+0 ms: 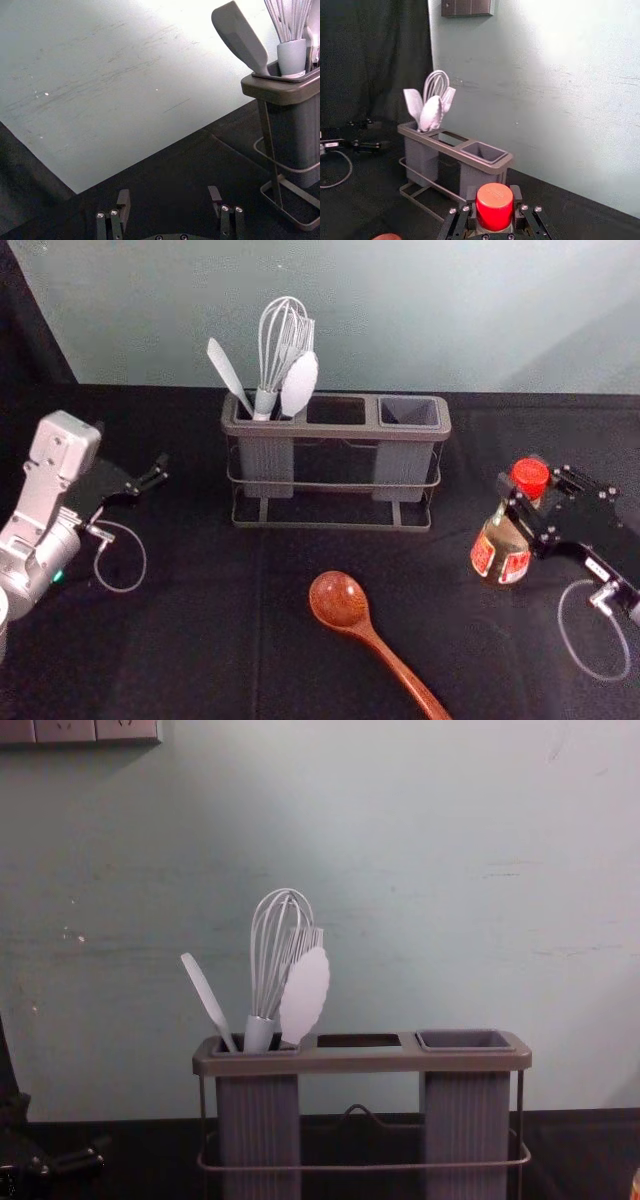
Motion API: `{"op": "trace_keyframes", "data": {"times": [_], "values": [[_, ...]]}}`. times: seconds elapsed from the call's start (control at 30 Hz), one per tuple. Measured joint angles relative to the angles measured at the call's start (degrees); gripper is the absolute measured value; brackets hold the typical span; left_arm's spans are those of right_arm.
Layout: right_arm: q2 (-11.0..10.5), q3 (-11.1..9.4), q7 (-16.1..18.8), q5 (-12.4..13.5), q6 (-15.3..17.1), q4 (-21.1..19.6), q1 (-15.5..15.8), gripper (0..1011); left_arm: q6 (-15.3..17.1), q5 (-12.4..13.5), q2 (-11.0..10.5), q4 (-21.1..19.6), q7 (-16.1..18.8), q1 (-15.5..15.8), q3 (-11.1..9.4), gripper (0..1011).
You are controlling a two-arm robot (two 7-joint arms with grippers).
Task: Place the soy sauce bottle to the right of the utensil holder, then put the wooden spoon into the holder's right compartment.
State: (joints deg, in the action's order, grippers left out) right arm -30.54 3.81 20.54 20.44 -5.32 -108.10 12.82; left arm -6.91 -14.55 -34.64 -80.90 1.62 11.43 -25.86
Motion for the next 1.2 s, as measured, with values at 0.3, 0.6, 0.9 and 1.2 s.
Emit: {"op": "trace_keyframes", "data": {"times": [0.3,0.6,0.9,1.2], "values": [[1.6,0.7,0.6,0.3,1.3,5.4,-5.7,395,0.0,0.0,0.0,0.0,0.0,0.0,0.0,1011],[3.6,2.8,1.4,0.9,1.7,12.3,-12.1,394,0.0,0.0,0.0,0.0,0.0,0.0,0.0,1011],[5.6,4.8,1.9,1.5,1.9,18.2,-17.6,395,0.0,0.0,0.0,0.0,0.0,0.0,0.0,1011],[7.2,6.1,1.9,1.7,1.2,22.6,-21.0,394,0.0,0.0,0.0,0.0,0.0,0.0,0.0,1011]]}}
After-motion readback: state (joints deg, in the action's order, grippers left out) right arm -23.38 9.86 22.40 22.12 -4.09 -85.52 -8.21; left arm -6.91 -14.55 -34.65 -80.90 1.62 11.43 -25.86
